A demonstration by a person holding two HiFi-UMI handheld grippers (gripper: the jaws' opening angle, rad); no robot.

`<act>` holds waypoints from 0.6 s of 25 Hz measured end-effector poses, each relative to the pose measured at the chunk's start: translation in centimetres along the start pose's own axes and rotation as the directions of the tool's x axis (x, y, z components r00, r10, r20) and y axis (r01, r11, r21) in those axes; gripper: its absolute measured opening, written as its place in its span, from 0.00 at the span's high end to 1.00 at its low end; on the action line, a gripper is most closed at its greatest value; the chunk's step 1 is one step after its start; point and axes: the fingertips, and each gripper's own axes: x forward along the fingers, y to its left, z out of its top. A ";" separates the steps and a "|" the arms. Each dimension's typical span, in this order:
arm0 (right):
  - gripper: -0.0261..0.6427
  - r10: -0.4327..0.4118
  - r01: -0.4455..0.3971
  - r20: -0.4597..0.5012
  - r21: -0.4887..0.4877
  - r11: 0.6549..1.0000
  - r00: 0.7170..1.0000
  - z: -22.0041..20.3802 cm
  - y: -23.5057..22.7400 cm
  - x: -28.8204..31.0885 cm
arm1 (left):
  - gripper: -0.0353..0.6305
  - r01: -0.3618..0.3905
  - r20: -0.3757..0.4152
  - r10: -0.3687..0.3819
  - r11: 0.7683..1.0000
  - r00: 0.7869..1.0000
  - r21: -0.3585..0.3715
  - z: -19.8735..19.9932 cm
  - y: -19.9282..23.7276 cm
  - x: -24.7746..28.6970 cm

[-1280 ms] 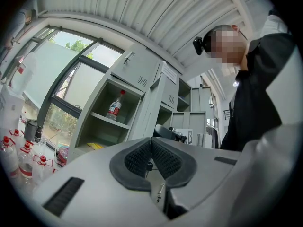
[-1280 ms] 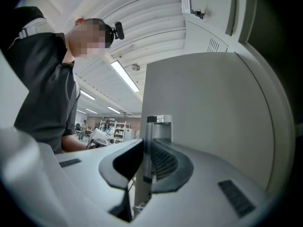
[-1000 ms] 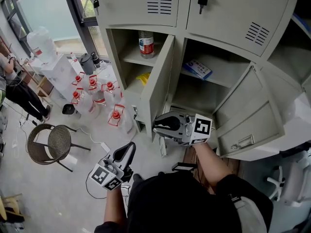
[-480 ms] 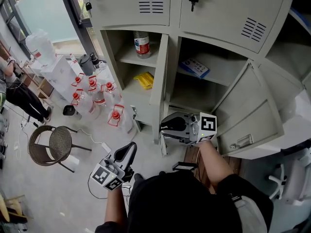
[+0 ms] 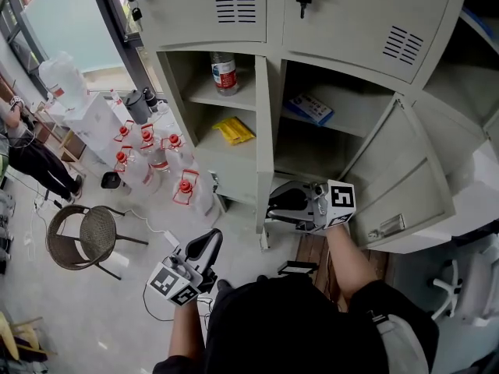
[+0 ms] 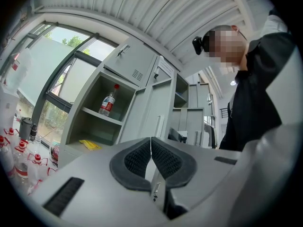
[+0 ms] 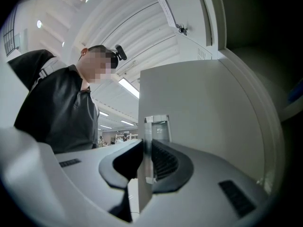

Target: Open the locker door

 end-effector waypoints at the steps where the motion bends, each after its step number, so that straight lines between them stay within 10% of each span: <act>1: 0.88 0.000 0.000 0.002 0.002 1.000 1.000 0.0 0.0 -0.2 | 0.92 0.003 -0.002 -0.003 1.000 1.000 0.000 0.0 0.0 0.1; 15: 0.88 0.026 -0.027 0.004 0.029 0.999 1.000 0.5 0.3 -2.1 | 0.92 0.017 -0.015 -0.017 1.000 1.000 -0.001 0.1 -0.3 0.6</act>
